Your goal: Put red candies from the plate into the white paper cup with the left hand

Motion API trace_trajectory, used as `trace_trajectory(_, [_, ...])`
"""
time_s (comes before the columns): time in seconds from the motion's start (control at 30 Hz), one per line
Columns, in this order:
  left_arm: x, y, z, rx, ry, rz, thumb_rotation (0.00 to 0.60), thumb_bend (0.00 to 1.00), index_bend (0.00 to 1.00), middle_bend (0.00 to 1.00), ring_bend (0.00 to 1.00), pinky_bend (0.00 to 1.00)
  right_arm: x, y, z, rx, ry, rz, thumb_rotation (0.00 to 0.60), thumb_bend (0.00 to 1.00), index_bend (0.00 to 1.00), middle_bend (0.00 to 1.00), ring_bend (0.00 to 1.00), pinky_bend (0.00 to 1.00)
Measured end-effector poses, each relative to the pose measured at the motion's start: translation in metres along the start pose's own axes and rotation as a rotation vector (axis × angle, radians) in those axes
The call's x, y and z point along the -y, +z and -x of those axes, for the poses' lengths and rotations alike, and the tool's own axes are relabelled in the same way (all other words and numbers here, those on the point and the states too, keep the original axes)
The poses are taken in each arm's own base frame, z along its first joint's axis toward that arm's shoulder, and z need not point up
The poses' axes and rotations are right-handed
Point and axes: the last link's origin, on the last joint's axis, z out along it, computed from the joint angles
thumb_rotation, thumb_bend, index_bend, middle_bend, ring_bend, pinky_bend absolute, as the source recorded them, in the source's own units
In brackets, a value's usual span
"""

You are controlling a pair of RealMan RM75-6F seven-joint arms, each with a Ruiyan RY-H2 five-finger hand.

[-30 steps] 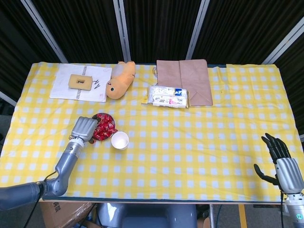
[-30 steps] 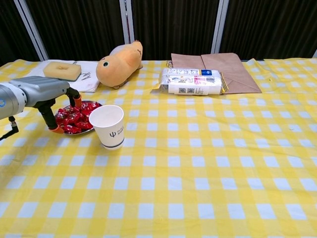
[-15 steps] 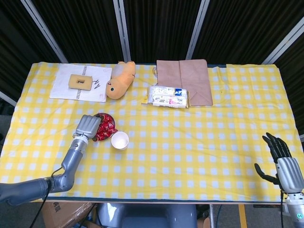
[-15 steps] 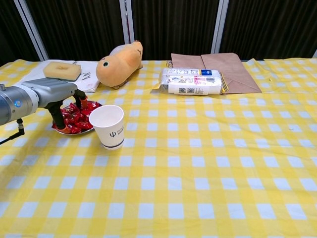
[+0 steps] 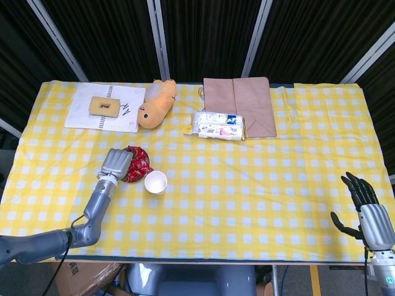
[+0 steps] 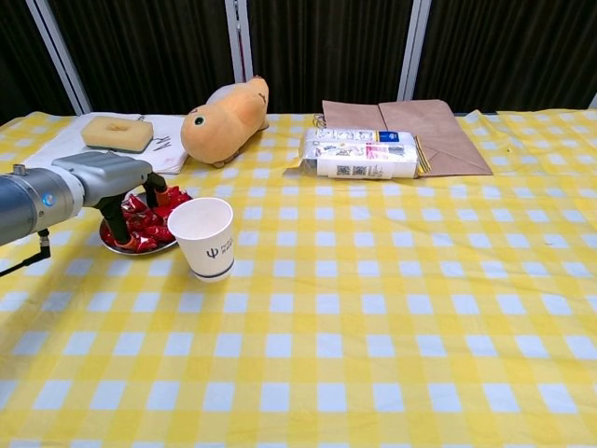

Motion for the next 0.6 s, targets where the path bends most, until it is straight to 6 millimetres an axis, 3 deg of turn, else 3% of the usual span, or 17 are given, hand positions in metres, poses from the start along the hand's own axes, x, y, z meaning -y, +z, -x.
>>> trace_trajectory(0.27, [0.0002,-0.0003,0.0037,-0.003,0.006,0.005,0.6,0.36,0.49,0.51,0.91,0.88,0.0003,0.0001,-0.0001,-0.001,0.002,-0.002,0.6,0.42,0.0,0.0,0.0,0.0])
trace_trajectory(0.6, [0.0043,-0.0017,0.0027,-0.016,0.001,0.0,0.6,0.41,0.54,0.56,0.91,0.88,0.0008,-0.0004,-0.0005,-0.004,0.003,-0.003,0.6,0.42,0.0,0.0,0.0,0.0])
